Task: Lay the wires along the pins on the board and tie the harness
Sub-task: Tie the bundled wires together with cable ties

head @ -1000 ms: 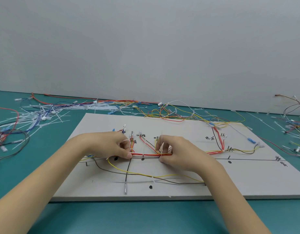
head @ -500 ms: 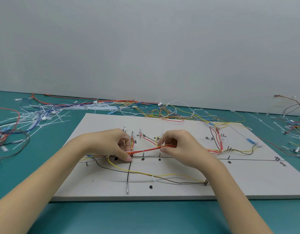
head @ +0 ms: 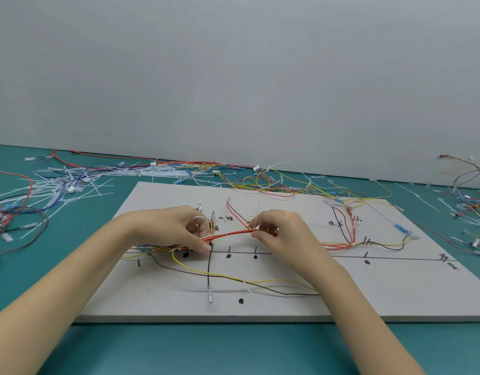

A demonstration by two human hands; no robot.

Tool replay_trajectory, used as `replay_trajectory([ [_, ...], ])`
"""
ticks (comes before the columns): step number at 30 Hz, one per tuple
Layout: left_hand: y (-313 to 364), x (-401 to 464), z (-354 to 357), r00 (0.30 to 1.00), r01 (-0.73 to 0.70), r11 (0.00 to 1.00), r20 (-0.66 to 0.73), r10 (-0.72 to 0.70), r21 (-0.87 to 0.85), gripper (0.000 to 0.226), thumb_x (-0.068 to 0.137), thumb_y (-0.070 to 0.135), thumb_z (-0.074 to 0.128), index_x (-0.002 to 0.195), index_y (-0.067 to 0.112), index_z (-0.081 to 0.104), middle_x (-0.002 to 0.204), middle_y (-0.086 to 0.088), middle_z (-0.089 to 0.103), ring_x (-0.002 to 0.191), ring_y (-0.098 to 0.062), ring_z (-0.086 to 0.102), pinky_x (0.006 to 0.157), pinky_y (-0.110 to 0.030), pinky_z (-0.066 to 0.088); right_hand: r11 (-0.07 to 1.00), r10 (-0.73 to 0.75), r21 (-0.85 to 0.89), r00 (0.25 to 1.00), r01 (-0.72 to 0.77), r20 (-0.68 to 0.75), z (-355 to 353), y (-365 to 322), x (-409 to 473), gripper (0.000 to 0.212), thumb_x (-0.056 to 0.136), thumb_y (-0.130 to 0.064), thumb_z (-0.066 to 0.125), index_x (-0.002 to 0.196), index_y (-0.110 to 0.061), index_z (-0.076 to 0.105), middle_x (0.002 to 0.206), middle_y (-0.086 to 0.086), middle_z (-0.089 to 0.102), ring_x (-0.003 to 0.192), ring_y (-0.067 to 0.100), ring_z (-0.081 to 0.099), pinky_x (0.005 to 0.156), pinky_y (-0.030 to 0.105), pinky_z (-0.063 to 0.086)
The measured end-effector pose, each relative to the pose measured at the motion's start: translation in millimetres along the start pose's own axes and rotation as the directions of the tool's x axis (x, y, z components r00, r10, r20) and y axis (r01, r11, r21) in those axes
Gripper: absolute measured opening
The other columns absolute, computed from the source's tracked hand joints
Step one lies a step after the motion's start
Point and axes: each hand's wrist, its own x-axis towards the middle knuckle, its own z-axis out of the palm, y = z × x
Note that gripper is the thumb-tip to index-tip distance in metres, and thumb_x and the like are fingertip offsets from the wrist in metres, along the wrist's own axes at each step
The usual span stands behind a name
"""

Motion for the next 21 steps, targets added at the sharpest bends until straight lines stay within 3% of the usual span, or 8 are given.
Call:
replay_trajectory([
  [5, 0.7, -0.6, -2.4, 1.0, -0.008, 1.0, -0.023, 0.008, 0.007, 0.023, 0.074, 0.031, 0.083, 0.07, 0.024, 0.061, 0.067, 0.002, 0.058, 0.061, -0.012, 0.049, 0.064, -0.03, 0.039, 0.997, 0.007, -0.074, 1.0, -0.007, 0.002, 3.2, 0.2, 1.2, 0.011, 0.087, -0.019, 0.069, 0.096, -0.023, 0.074, 0.091, -0.004, 0.066, 0.083, 0.017, 0.059, 0.087, 0.039, 0.046],
  [9, 3.4, -3.5, -4.4, 0.985, 0.138, 0.958, -0.132, -0.108, 0.25, 0.03, 0.06, 0.035, 0.09, 0.076, 0.028, 0.065, 0.072, 0.011, 0.064, 0.062, -0.003, 0.057, 0.063, -0.022, 0.048, 0.992, 0.032, -0.12, 0.999, -0.029, 0.022, 3.5, 2.6, 0.0, 0.008, 0.089, -0.023, 0.067, 0.094, -0.027, 0.072, 0.09, -0.006, 0.054, 0.082, 0.018, 0.055, 0.087, 0.037, 0.045],
  [11, 4.7, -4.3, -3.7, 0.97, 0.213, 0.93, -0.179, -0.165, 0.301, 0.03, 0.062, 0.033, 0.089, 0.078, 0.025, 0.065, 0.072, 0.011, 0.064, 0.064, -0.005, 0.058, 0.066, -0.026, 0.049, 0.991, 0.033, -0.132, 0.999, -0.027, 0.041, 3.2, 1.8, -0.1, 0.008, 0.089, -0.023, 0.067, 0.094, -0.027, 0.071, 0.087, -0.008, 0.054, 0.082, 0.018, 0.055, 0.087, 0.037, 0.045],
  [14, 10.0, -3.0, 0.9, 0.961, 0.247, 0.899, -0.207, -0.181, 0.362, 0.023, 0.068, 0.026, 0.085, 0.073, 0.024, 0.062, 0.068, 0.011, 0.064, 0.061, -0.003, 0.058, 0.059, -0.023, 0.045, 0.99, 0.036, -0.135, 0.998, -0.028, 0.055, 2.0, 0.7, -0.1, 0.009, 0.089, -0.021, 0.066, 0.093, -0.027, 0.071, 0.087, -0.007, 0.056, 0.082, 0.016, 0.055, 0.086, 0.036, 0.046],
  [21, 20.4, -6.6, 3.9, 0.978, 0.206, 0.798, -0.155, -0.142, 0.567, 0.027, 0.079, 0.017, 0.073, 0.085, 0.033, 0.053, 0.082, 0.014, 0.052, 0.074, -0.008, 0.05, 0.06, -0.023, 0.038, 0.991, 0.036, -0.132, 0.996, -0.025, 0.08, -0.4, 1.6, -1.5, 0.008, 0.089, -0.022, 0.064, 0.092, -0.027, 0.07, 0.081, -0.015, 0.051, 0.078, 0.01, 0.052, 0.083, 0.032, 0.044],
])
